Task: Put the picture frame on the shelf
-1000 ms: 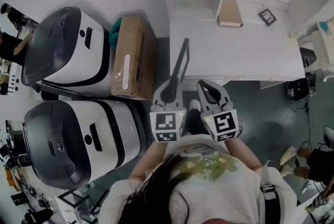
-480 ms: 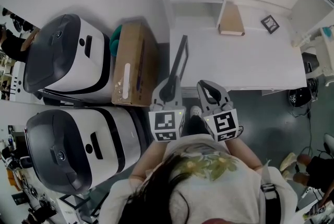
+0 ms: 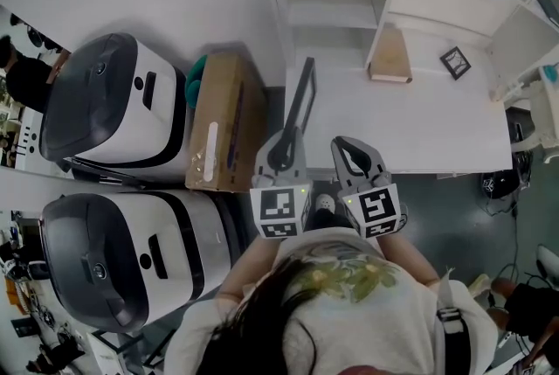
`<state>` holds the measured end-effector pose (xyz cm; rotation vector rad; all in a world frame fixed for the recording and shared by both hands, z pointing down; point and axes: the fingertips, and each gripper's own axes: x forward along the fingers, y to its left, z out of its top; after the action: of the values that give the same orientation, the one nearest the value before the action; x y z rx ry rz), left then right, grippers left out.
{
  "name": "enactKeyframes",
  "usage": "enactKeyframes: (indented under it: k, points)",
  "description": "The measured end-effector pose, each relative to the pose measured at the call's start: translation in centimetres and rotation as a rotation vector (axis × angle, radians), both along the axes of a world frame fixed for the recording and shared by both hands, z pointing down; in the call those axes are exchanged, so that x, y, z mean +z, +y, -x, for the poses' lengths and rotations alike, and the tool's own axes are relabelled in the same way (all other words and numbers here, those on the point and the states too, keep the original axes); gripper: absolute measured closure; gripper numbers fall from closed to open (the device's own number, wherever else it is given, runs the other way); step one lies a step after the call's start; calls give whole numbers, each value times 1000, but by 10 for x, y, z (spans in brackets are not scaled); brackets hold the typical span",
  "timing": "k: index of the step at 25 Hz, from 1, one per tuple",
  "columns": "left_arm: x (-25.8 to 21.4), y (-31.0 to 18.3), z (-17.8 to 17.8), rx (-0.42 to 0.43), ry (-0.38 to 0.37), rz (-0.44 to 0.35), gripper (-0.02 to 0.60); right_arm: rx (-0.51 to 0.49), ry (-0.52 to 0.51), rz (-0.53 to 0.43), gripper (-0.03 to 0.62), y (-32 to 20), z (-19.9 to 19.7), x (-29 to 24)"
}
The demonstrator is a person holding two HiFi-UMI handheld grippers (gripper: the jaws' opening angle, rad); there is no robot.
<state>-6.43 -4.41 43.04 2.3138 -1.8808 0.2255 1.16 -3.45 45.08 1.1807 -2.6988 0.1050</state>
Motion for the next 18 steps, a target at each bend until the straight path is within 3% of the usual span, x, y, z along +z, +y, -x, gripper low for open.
enactKeyframes:
  k: [6, 18]
  points:
    - [-12, -21, 6, -37, -3, -50, 548, -12, -16, 0, 557, -21, 3, -2]
    - [-19, -69, 13, -98, -3, -76, 548, -20, -27, 10, 557, -58, -3, 0]
